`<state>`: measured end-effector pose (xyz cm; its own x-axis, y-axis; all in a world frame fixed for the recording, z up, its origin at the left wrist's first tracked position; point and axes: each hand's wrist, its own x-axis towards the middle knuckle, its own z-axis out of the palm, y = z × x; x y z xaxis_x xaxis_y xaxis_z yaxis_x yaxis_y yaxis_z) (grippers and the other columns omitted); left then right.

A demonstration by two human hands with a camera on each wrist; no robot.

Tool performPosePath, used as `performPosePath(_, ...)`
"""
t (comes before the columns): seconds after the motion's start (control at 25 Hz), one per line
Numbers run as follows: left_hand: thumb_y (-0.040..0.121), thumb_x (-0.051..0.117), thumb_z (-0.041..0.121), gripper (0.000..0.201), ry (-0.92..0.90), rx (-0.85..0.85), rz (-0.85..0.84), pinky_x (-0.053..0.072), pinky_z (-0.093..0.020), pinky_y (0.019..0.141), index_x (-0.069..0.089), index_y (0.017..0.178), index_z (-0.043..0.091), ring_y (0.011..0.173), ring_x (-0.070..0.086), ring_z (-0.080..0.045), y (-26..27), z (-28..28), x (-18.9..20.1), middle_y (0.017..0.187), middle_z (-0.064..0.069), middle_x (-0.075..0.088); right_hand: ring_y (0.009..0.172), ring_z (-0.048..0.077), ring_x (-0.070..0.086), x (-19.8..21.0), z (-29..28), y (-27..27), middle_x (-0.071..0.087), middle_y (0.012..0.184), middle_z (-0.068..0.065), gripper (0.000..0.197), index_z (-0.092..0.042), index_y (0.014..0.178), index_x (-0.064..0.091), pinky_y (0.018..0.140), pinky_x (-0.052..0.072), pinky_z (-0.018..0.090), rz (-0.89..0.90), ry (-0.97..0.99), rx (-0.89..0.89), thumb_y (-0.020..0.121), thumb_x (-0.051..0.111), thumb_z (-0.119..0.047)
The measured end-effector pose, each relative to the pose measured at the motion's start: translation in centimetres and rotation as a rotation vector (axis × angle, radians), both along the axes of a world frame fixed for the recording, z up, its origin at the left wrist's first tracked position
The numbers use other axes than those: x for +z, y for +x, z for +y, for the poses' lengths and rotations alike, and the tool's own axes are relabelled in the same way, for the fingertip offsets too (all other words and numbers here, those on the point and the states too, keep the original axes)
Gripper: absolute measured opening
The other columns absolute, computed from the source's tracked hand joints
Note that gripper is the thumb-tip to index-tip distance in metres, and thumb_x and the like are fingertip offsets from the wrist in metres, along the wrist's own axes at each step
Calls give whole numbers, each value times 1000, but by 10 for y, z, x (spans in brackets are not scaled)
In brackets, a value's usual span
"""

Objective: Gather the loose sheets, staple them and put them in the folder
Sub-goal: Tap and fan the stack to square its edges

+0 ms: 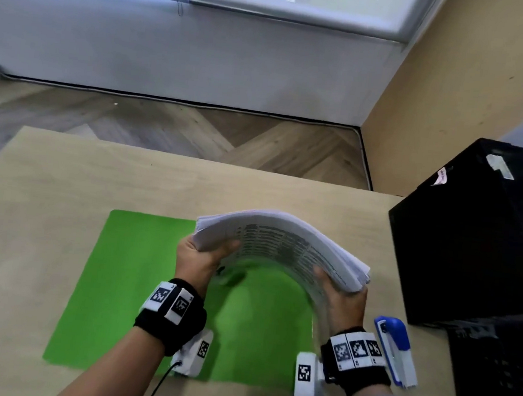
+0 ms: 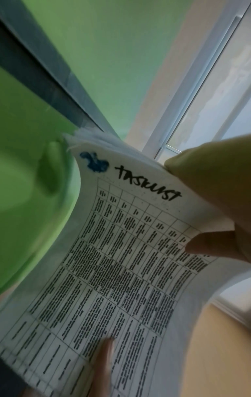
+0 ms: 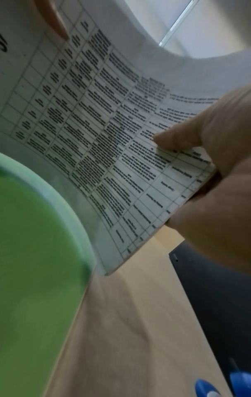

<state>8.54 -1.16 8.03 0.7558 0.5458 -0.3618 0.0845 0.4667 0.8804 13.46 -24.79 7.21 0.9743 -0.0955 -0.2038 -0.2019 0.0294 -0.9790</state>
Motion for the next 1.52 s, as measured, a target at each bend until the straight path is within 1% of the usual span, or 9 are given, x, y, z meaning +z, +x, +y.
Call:
performPosePath(0.16,45,91,6,66,56,-55,62,60,-37,67,66,106,2,79,70,-27,4,4,-4,93,-12,74,91,11,73,-11,-4,-3,75,96,5,40,-20,102,68,87,57,48,88,-7,65,71,83,0)
performPosePath(0.28,60,85,3,51,90,-62,117,59,-37,67,65,107,2,84,69,-28,12,6,-12,94,-10,73,81,-4,71,-9,-3,5,73,91,-8,33,-29,93,66,89,54,37,82,-71,117,78,79,-2)
performPosePath(0.56,73,83,15,26,88,-149,147,51,-28,42,68,93,7,57,68,-28,14,16,-4,80,-13,75,99,27,71,10,-9,33,76,100,5,13,-19,101,70,86,56,39,35,-156,242,89,71,-16)
performPosePath(0.72,84,71,9,36,50,-411,274,61,-45,71,59,117,1,83,73,-35,9,38,-12,107,-22,72,89,23,73,15,-17,47,75,107,11,18,-19,99,69,82,58,38,121,-144,259,89,67,-4)
performPosePath(0.84,88,63,1,34,37,-577,277,62,-40,72,54,120,0,87,72,-33,-6,37,-15,110,-21,70,95,31,72,12,-18,41,74,109,15,21,-13,106,69,90,56,51,168,-92,207,88,66,-1)
performPosePath(1.0,67,73,-6,46,129,-450,150,57,-35,66,58,110,6,81,70,-28,-17,36,-14,95,-10,74,100,34,71,12,-20,24,76,104,11,24,-11,111,68,88,57,48,153,-7,194,87,69,-7)
performPosePath(1.2,87,52,-14,28,203,-228,119,46,-16,38,57,75,11,44,59,-9,-3,29,-11,63,-7,63,84,10,64,23,-18,5,69,90,-2,28,-15,97,66,64,50,5,13,-52,82,79,75,4)
performPosePath(1.4,71,75,-11,19,244,-256,160,48,-22,45,69,82,3,50,60,-12,-20,-6,-38,63,2,71,97,25,69,-7,-8,-13,74,105,7,39,-24,103,69,87,57,43,139,47,0,73,82,-2)
performPosePath(1.52,82,74,15,11,231,-250,212,52,-32,51,71,82,5,59,61,-23,-19,-19,-40,72,-5,73,94,27,71,-8,-2,-11,75,96,6,21,-20,90,70,78,56,30,133,-43,-7,80,78,-4)
